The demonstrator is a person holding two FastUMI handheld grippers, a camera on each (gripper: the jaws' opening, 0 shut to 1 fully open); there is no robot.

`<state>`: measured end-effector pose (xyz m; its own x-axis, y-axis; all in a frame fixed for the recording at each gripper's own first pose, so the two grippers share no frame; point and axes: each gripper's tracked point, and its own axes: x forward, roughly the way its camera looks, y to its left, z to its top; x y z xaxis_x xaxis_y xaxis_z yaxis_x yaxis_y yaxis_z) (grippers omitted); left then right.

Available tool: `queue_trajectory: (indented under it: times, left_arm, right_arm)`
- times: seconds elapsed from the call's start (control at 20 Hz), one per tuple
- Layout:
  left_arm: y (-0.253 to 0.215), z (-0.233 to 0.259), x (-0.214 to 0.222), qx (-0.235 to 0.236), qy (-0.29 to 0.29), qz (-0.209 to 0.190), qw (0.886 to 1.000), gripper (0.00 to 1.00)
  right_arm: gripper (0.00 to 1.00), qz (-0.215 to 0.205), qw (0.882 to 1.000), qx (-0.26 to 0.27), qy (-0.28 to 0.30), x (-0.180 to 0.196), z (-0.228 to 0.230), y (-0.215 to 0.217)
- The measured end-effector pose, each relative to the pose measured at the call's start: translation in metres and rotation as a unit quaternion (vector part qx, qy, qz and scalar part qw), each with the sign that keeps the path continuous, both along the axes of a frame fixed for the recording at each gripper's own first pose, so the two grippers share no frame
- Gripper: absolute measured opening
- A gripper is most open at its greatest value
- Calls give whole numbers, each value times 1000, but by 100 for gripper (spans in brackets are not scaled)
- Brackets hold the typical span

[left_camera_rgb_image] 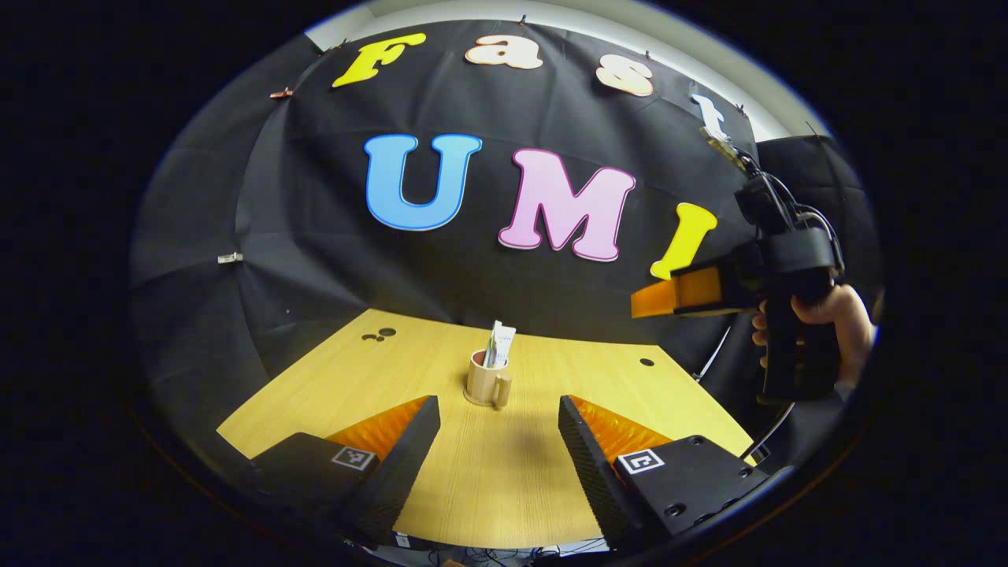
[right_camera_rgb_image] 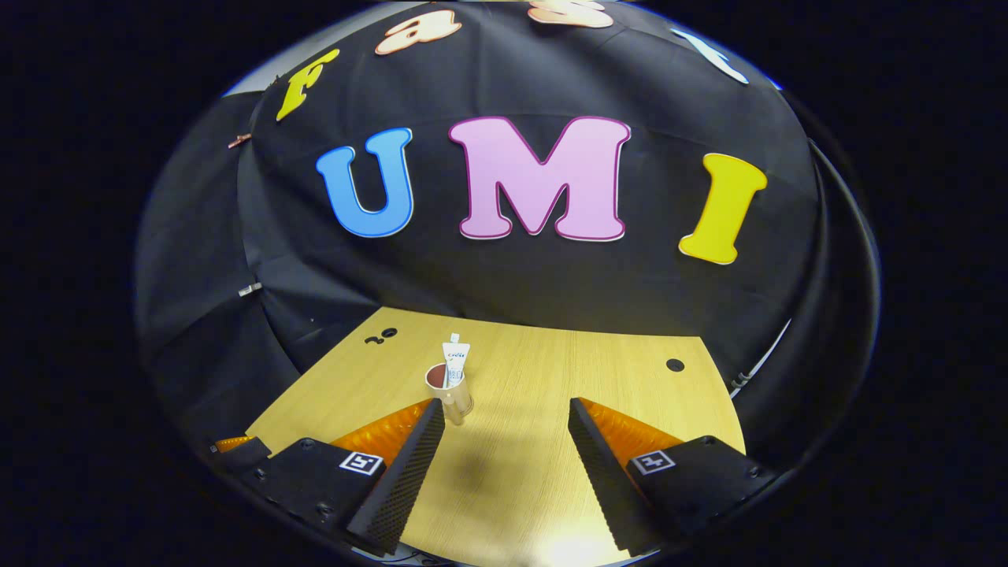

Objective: Put the toothbrush and toothpaste on the desktop into the cup, then pick up the cup and place it on the coaster on the desktop.

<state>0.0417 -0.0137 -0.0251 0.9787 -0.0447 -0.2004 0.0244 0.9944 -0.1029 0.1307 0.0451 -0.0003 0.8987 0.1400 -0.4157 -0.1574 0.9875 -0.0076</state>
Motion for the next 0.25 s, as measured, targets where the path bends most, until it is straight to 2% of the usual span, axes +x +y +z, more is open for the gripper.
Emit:
queue_trajectory:
  times: [0.25]
  left_arm:
    - [-10,23,-8,7,-28,-3,1000,96]
  right_arm:
    - [98,-22,998,30,-51,-52,7,-13]
